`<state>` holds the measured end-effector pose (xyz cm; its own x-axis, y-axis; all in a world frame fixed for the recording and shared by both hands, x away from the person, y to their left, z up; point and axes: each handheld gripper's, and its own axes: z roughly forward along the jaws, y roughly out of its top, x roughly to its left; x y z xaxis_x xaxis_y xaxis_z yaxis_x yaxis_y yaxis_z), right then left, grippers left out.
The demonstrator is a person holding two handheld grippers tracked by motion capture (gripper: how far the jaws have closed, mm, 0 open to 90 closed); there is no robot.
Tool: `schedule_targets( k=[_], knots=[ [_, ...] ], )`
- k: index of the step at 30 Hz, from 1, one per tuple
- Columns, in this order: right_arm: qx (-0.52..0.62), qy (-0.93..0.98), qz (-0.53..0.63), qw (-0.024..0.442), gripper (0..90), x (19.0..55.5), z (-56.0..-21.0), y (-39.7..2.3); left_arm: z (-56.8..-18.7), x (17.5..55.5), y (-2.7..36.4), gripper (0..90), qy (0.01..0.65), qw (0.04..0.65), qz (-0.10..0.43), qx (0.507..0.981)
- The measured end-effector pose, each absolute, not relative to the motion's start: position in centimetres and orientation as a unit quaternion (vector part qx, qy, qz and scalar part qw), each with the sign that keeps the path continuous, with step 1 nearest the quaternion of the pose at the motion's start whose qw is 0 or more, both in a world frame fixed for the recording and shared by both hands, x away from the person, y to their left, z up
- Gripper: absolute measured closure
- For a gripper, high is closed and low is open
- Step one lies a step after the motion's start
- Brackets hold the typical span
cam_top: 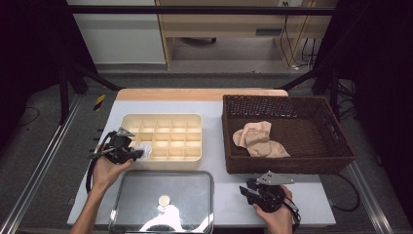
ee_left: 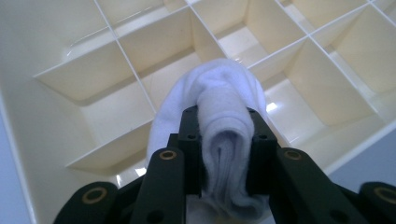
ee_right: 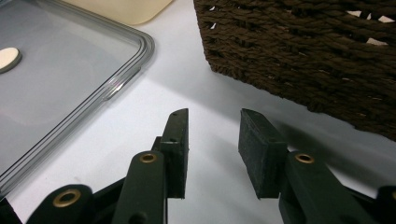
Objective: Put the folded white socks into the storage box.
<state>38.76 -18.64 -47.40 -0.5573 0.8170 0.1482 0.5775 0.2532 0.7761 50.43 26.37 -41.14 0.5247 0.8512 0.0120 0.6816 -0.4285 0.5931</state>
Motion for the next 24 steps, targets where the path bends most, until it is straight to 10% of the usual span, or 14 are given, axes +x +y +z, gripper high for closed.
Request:
schedule_targets(
  k=[24],
  knots=[
    [0.444,0.784,0.412,0.140,63.9,38.8,-47.5,-18.3,-42.3,51.8,25.6,72.1,0.461,0.231,0.113,0.849]
  ],
)
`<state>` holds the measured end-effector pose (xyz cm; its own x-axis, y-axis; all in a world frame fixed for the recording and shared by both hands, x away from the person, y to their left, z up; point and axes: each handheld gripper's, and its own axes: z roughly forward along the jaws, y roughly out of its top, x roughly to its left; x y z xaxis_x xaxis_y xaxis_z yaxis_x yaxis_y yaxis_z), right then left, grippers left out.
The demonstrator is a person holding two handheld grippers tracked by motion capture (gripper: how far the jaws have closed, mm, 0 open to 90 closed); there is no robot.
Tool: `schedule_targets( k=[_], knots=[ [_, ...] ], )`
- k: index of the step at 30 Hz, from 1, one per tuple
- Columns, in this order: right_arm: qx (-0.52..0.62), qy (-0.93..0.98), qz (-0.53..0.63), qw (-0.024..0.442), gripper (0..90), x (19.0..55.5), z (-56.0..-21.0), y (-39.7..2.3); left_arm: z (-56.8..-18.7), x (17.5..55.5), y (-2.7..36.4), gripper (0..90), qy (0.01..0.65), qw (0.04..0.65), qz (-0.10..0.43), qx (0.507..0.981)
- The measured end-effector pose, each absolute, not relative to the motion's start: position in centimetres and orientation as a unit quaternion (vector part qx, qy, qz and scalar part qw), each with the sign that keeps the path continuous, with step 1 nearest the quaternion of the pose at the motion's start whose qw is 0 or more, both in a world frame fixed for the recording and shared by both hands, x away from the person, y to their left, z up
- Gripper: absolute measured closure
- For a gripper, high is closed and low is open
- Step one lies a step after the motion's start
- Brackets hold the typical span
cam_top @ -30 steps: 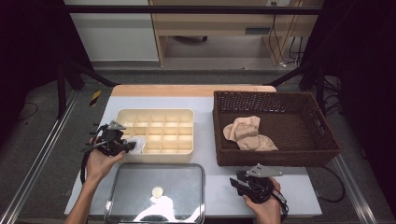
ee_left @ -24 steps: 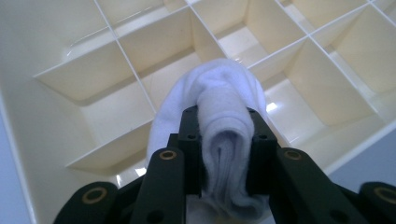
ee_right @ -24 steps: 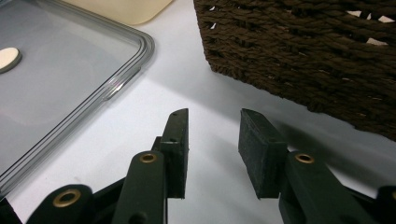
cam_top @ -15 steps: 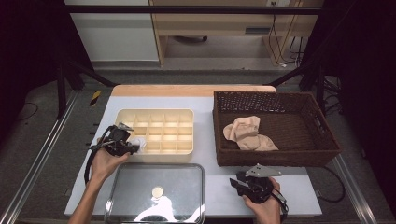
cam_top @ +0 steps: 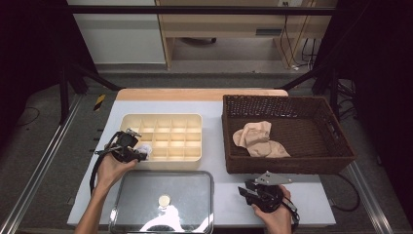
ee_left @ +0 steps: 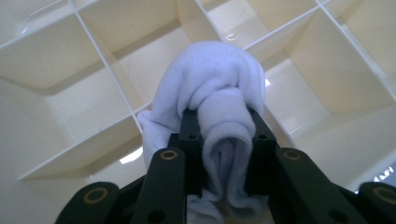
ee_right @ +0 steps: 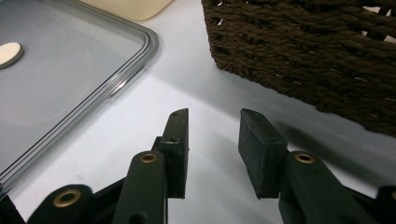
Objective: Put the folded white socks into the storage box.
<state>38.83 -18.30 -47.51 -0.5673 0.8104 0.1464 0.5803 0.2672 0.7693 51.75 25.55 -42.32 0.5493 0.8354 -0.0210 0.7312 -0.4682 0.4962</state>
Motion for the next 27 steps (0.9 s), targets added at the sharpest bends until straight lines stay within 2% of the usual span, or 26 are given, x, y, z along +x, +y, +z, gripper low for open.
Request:
schedule_targets(
  k=[6,8,11,14,15,17,20,27],
  knots=[
    [0.442,0.784,0.414,0.136,62.7,38.7,-47.4,-18.1,-42.0,51.3,25.7,68.6,0.465,0.248,0.127,0.840],
    [0.443,0.783,0.415,0.137,62.0,38.7,-47.4,-18.3,-41.6,50.9,25.7,63.3,0.460,0.260,0.136,0.838],
    [0.444,0.782,0.414,0.140,62.0,38.7,-47.4,-18.4,-40.9,50.5,25.7,49.9,0.455,0.273,0.159,0.832],
    [0.445,0.781,0.416,0.138,62.0,38.6,-47.4,-18.5,-39.9,50.4,25.8,46.6,0.456,0.284,0.184,0.823],
    [0.446,0.780,0.416,0.139,62.1,38.6,-47.3,-18.5,-39.6,50.4,25.9,47.2,0.457,0.292,0.186,0.819],
    [0.446,0.780,0.417,0.140,62.3,38.6,-47.3,-18.6,-39.2,50.4,26.2,53.8,0.460,0.300,0.184,0.815],
    [0.447,0.779,0.417,0.140,62.6,38.7,-47.3,-18.8,-39.8,50.4,26.0,70.5,0.457,0.305,0.162,0.819],
    [0.447,0.780,0.416,0.138,62.8,38.6,-47.4,-18.7,-41.2,50.8,25.8,80.5,0.458,0.279,0.156,0.829]
  ],
)
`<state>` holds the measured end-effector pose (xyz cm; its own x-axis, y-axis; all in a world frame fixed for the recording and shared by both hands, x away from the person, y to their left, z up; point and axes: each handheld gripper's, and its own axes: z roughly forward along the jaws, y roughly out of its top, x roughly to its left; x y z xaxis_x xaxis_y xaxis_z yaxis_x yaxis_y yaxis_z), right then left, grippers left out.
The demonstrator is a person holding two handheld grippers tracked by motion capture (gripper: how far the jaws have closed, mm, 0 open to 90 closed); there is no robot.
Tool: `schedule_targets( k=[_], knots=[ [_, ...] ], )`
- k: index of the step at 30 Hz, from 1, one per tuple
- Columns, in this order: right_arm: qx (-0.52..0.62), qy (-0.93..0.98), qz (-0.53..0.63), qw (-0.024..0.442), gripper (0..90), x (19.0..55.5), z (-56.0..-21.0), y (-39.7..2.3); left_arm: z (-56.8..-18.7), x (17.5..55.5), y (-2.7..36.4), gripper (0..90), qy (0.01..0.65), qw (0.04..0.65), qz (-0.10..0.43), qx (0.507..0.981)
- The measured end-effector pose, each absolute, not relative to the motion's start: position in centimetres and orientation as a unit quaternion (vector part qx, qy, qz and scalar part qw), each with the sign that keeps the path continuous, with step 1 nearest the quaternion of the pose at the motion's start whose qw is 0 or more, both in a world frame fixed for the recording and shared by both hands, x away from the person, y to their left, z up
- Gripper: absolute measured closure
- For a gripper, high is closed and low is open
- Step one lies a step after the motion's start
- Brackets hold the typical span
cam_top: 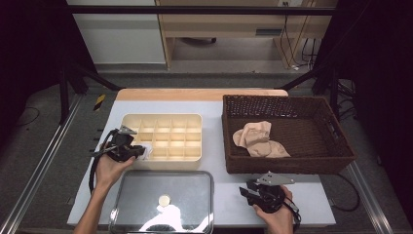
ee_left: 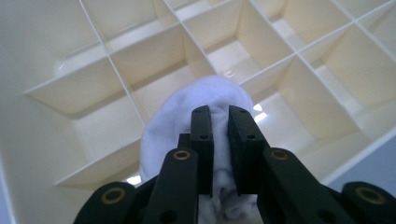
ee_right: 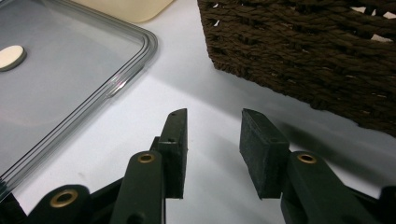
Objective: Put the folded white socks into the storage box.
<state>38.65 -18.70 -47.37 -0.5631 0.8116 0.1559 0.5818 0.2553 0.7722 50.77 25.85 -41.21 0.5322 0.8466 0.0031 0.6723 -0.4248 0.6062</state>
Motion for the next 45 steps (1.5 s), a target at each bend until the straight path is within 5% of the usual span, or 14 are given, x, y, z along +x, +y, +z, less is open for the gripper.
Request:
schedule_targets(
  k=[15,21,26,28,34,45],
  knots=[
    [0.441,0.786,0.412,0.134,62.8,38.7,-47.5,-18.3,-42.4,51.3,25.7,81.3,0.456,0.253,0.147,0.840],
    [0.446,0.783,0.412,0.135,62.6,38.8,-47.5,-18.6,-40.5,49.8,27.2,55.2,0.470,0.297,0.191,0.809],
    [0.443,0.785,0.412,0.136,62.3,38.7,-47.5,-18.5,-41.3,50.1,28.2,47.3,0.495,0.293,0.181,0.798],
    [0.445,0.784,0.411,0.135,62.3,38.7,-47.5,-18.5,-41.7,50.3,28.4,50.6,0.500,0.309,0.164,0.792],
    [0.445,0.784,0.412,0.135,62.3,38.7,-47.5,-18.6,-41.7,49.7,27.4,80.6,0.480,0.298,0.188,0.803],
    [0.442,0.786,0.411,0.134,62.4,38.8,-47.5,-18.3,-42.3,50.7,26.4,84.9,0.474,0.260,0.180,0.822]
  ],
)
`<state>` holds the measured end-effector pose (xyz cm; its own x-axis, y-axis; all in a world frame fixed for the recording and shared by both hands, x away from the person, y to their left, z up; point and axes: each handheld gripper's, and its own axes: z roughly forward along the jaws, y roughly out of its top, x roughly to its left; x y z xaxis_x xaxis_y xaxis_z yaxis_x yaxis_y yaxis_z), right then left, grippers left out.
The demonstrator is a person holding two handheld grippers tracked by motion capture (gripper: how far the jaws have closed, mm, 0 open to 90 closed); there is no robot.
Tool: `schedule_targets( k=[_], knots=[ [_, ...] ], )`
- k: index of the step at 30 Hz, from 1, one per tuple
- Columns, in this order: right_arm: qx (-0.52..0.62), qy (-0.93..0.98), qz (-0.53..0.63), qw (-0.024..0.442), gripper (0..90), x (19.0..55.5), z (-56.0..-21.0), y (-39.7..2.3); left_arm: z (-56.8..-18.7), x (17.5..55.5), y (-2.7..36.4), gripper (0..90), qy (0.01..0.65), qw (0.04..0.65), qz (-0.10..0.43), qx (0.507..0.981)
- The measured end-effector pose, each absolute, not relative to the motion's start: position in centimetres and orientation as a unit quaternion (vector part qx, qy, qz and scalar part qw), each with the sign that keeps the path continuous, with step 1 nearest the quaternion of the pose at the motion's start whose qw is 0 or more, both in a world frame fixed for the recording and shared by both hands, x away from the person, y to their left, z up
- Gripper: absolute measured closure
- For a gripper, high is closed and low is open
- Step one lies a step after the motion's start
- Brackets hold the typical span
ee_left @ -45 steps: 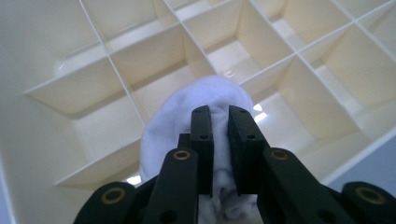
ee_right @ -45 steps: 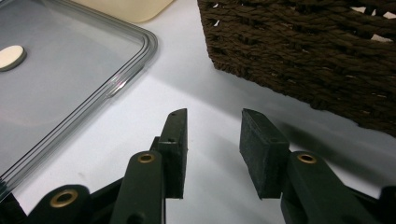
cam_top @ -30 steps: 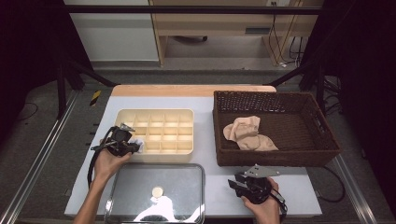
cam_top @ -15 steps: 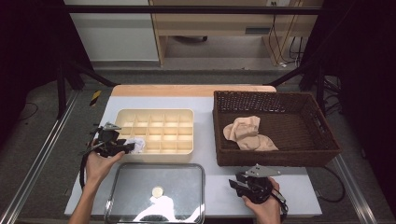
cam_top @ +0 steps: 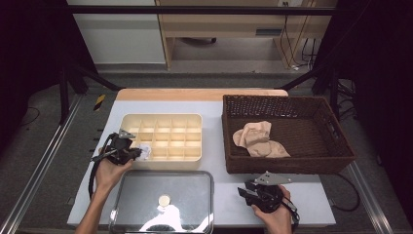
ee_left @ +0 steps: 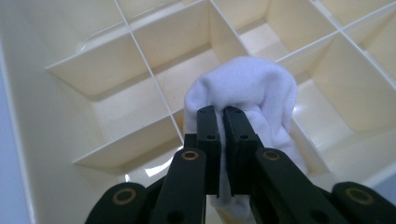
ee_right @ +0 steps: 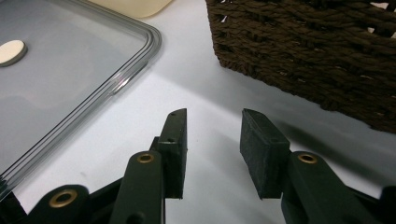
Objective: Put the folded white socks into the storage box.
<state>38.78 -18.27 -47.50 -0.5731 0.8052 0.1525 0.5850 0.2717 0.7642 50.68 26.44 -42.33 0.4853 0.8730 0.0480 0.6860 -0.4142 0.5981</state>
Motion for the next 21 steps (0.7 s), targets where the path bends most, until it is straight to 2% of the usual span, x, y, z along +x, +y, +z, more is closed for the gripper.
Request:
schedule_targets(
  k=[4,11,15,17,19,21],
  knots=[
    [0.441,0.787,0.411,0.133,62.5,38.8,-47.5,-18.3,-42.6,51.0,26.8,85.2,0.485,0.271,0.157,0.816],
    [0.439,0.787,0.413,0.134,62.4,38.7,-47.4,-18.2,-42.7,50.9,26.4,85.0,0.478,0.257,0.174,0.822],
    [0.439,0.786,0.415,0.133,62.0,38.7,-47.3,-18.2,-42.7,50.3,26.8,81.7,0.471,0.277,0.190,0.816],
    [0.441,0.784,0.416,0.132,61.4,38.7,-47.2,-18.2,-42.5,49.9,27.3,76.4,0.470,0.305,0.197,0.805],
    [0.439,0.783,0.419,0.135,60.7,38.7,-47.2,-18.2,-42.0,49.4,27.9,59.0,0.476,0.329,0.199,0.791],
    [0.440,0.781,0.422,0.134,60.0,38.5,-47.1,-18.2,-41.5,48.7,28.6,55.8,0.483,0.373,0.197,0.768]
  ],
)
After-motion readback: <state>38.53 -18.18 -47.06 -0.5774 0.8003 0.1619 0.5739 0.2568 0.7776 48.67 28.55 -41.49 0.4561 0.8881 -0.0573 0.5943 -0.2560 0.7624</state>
